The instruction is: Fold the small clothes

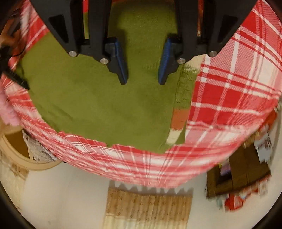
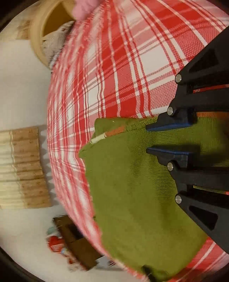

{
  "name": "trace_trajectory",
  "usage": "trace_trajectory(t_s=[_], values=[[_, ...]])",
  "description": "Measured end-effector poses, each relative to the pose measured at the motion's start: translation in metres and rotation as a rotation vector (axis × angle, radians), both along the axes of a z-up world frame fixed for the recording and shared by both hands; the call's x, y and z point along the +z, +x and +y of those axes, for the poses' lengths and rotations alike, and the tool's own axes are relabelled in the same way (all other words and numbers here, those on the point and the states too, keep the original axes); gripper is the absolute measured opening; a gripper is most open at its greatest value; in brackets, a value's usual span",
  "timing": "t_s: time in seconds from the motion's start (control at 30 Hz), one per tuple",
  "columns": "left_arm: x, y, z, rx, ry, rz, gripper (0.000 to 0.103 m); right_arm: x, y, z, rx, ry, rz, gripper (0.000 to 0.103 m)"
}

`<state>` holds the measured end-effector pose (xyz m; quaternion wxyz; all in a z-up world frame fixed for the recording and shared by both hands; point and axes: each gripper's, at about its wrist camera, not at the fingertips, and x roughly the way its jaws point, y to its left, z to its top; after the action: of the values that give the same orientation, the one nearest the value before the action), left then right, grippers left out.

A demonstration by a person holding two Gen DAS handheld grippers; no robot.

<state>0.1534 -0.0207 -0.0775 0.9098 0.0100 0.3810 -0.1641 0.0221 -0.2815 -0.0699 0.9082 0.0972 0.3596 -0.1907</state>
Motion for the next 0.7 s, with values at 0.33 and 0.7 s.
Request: trace_trajectory(t_s=[0.33, 0.7], values=[[0.006, -0.007, -0.012, 0.029, 0.101, -0.010, 0.044, 0.000, 0.004, 0.007, -0.003, -0.044, 0.019, 0.020], [0.036, -0.035, -0.002, 0.133, 0.206, -0.072, 0.095, 0.045, -0.021, 0.113, 0.134, -0.084, -0.080, 0.020]])
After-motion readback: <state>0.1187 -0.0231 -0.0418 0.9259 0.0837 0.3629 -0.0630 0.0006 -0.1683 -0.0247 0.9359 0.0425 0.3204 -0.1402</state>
